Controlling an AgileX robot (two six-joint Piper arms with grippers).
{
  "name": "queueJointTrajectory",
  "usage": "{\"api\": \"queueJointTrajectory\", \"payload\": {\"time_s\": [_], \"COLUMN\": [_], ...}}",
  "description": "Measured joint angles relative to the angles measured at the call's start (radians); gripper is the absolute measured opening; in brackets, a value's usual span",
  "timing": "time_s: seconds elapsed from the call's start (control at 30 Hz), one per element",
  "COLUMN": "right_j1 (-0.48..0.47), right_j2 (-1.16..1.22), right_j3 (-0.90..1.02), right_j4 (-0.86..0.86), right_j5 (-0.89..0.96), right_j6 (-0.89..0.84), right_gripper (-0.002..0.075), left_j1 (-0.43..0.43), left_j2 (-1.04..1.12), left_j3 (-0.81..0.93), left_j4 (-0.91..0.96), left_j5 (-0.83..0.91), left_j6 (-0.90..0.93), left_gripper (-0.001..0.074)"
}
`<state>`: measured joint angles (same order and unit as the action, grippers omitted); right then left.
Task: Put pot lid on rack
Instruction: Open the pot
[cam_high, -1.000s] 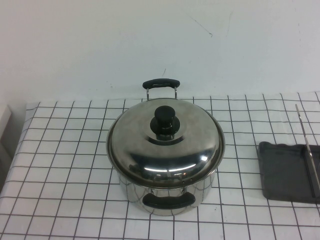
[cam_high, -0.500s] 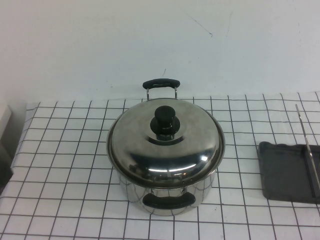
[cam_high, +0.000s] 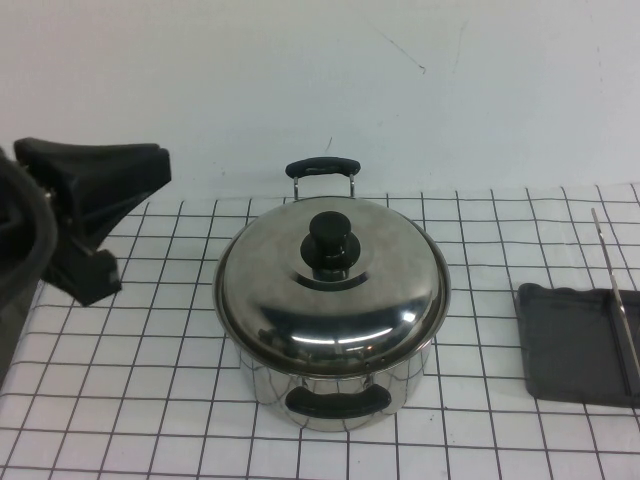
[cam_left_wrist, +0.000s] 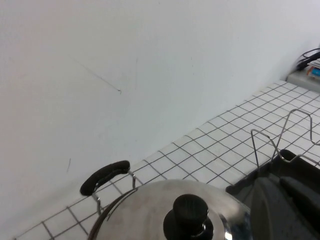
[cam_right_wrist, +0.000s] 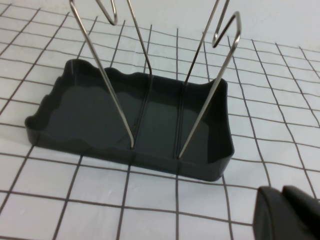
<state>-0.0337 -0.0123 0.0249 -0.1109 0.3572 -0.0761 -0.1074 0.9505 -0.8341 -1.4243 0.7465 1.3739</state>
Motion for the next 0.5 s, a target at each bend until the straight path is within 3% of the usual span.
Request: {"api": "queueJointTrajectory", "payload": {"time_s": [0.17,0.37,0.5], "right_j1": [0.0,0.0,0.0], "right_j2": [0.0,0.0,0.0], "right_j3": [0.0,0.0,0.0], "right_j4": [0.0,0.0,0.0], "right_j5": [0.0,0.0,0.0], "right_j6": [0.0,0.0,0.0], "right_gripper": [0.0017,0.0017,0.0017], "left_j1": [-0.163,-0.39,-0.437], "left_j2": [0.102,0.229,0.309], "left_j3": [-0.022,-0.022,-0.026], "left_j4": [-0.066,-0.197,-0.263], "left_j5": [-0.084,-0.347,-0.405], "left_j6": [0.161,0.39,0.541], "left_gripper": [-0.0002,0.0008,0.0132]}}
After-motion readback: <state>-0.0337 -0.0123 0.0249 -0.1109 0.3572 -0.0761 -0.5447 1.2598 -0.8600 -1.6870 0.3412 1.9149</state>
